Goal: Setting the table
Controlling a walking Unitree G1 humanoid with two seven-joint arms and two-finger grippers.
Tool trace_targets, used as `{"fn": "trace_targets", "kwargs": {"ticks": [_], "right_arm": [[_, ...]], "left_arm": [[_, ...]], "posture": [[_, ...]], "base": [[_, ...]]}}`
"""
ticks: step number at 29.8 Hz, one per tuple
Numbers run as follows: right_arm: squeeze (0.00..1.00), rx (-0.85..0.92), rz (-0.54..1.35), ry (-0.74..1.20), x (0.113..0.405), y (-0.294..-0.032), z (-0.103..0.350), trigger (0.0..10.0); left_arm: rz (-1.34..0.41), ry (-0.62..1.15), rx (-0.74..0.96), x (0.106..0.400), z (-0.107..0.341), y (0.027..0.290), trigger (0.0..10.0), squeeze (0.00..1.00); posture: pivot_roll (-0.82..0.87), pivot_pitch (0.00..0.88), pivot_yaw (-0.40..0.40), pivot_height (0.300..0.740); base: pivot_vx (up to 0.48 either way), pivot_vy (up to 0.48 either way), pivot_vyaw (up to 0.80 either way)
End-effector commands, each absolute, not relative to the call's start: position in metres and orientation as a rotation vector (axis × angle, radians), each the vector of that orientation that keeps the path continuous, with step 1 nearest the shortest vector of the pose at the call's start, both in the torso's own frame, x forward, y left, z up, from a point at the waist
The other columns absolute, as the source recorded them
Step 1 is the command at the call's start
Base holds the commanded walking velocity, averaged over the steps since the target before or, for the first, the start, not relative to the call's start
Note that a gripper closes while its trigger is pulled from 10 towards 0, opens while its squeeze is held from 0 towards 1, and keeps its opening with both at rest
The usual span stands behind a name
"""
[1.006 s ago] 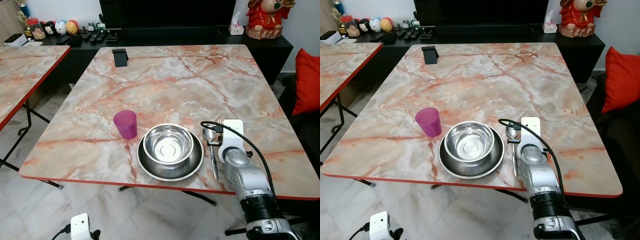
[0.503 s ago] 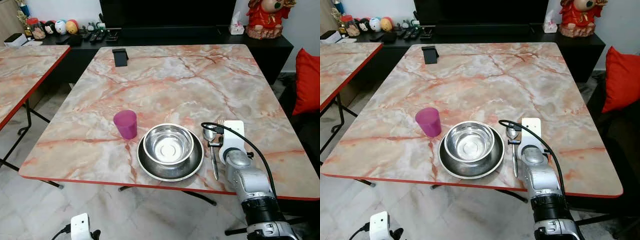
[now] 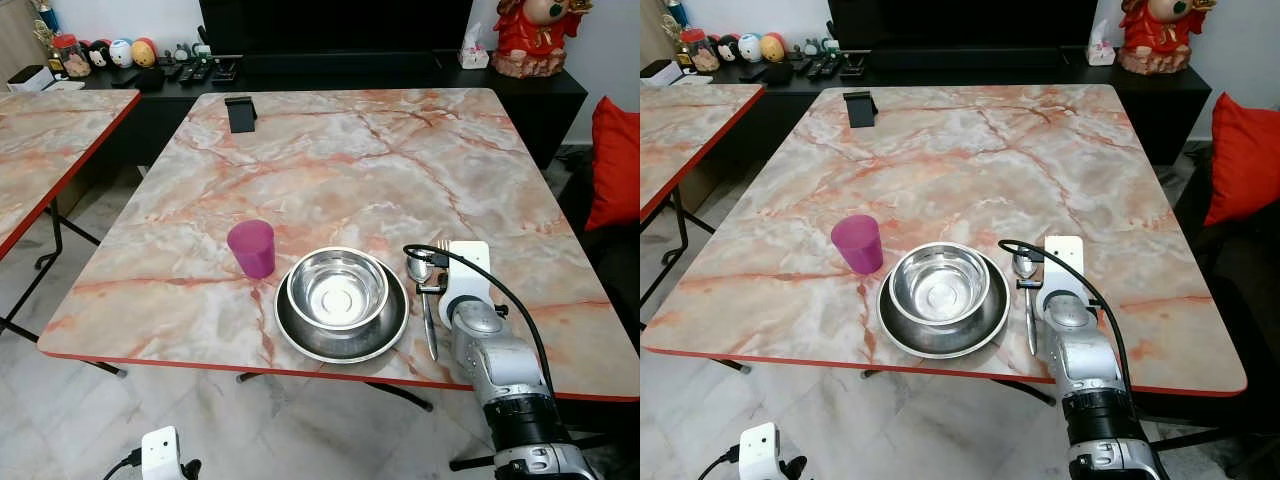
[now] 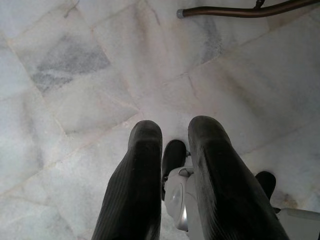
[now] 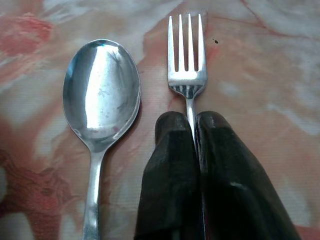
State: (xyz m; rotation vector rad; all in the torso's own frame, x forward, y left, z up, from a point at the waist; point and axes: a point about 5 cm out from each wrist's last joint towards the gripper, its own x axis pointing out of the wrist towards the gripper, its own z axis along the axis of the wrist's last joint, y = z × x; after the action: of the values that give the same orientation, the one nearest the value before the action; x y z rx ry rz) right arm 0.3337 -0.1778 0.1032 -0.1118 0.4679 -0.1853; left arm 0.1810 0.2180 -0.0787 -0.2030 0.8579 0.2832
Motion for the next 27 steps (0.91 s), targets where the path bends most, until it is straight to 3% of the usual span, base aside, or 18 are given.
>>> {"fn": "trace_targets", "kwargs": {"ticks": [1, 27], "right_arm": [[0.00, -0.109, -0.188, 0.494, 0.3323, -0.1789, 0.0999, 10.0], [0.00, -0.118, -0.163, 0.470, 0.3353, -0.1789, 0.1044, 10.0]], "left_arm": [[0.290, 0.878, -0.197, 0.1764, -0.0807, 0.2205, 10.0, 0.00], [0.289, 0.879, -0.199, 0.1766, -0.0807, 0.2206, 10.0, 0.00]], "posture": [[0.00, 0.054, 0.055, 0.740], [0.00, 0.055, 0.056, 0.740]], "base": [[0.000, 0.000, 0.00], [0.000, 0.000, 0.00]]}}
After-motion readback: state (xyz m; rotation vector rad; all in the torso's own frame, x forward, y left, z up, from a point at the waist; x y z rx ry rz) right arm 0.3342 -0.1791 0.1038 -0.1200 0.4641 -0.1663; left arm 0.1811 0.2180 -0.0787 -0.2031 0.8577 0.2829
